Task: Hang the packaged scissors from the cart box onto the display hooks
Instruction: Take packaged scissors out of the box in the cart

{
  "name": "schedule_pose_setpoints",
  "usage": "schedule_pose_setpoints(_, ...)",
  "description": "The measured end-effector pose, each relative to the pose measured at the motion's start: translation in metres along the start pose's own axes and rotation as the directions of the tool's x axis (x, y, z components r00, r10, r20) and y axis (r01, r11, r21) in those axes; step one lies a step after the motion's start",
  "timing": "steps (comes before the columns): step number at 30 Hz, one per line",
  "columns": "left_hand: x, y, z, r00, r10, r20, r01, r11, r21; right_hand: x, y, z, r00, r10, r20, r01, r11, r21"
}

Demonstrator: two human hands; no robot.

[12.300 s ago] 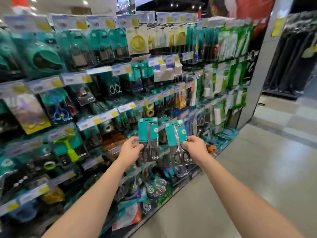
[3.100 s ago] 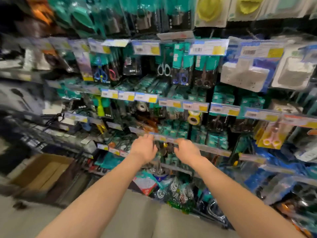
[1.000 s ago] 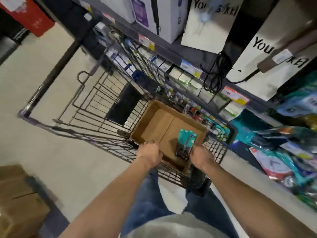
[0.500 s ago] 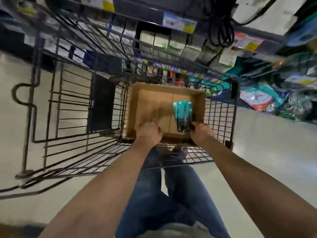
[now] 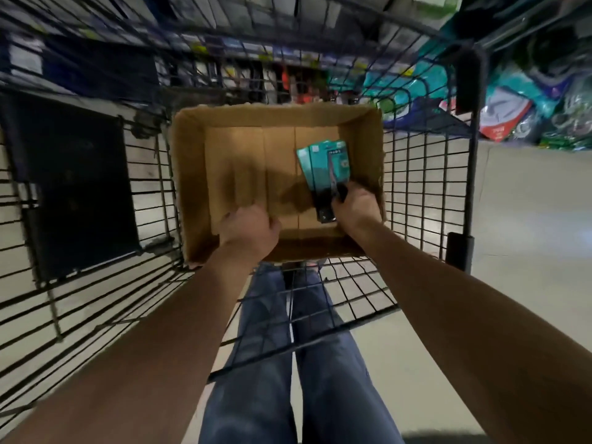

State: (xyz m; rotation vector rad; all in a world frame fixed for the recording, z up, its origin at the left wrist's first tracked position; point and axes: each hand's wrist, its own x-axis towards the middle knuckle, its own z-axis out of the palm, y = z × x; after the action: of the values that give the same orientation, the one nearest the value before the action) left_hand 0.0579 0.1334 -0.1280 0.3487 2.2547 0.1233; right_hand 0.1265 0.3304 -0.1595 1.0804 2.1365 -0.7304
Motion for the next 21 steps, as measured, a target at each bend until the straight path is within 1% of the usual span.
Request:
schedule_pose_setpoints(2,0.01,0.0,0.008,1.0,-0.004,0.017,0.004,0.999,-0.033,0.01,0.002,0.014,1.0,0.0,-0.013,0.0,1.0,0.021)
schedule_pose_setpoints(6,0.019,0.003,0.024,0.997,0.006,0.077,0.006,0.988,-0.153,0.024,0.002,0.037,0.994,-0.001,-0.11,0.0,1.0,-0.009)
schedule_pose_setpoints(14,0.02,0.002,0.042,0.995,0.027,0.097,-0.009,0.984,-0.18,0.042,-0.005,0.052,0.975,0.063,-0.213,-0.05,0.997,0.065)
schedule_pose_setpoints(17,0.02,-0.001,0.044,0.997,0.013,0.081,0.004,0.979,-0.204,0.044,-0.008,0.052,0.978,0.108,-0.18,-0.081,0.985,0.149)
schedule_pose_setpoints(20,0.021,-0.004,0.044,0.998,0.002,0.067,0.014,0.971,-0.239,0.047,-0.007,0.048,0.988,0.14,-0.072,-0.113,0.947,0.301)
schedule_pose_setpoints(21,0.021,-0.005,0.043,0.998,-0.01,0.068,0.027,0.968,-0.25,0.047,-0.007,0.047,0.991,0.131,-0.03,-0.114,0.938,0.327)
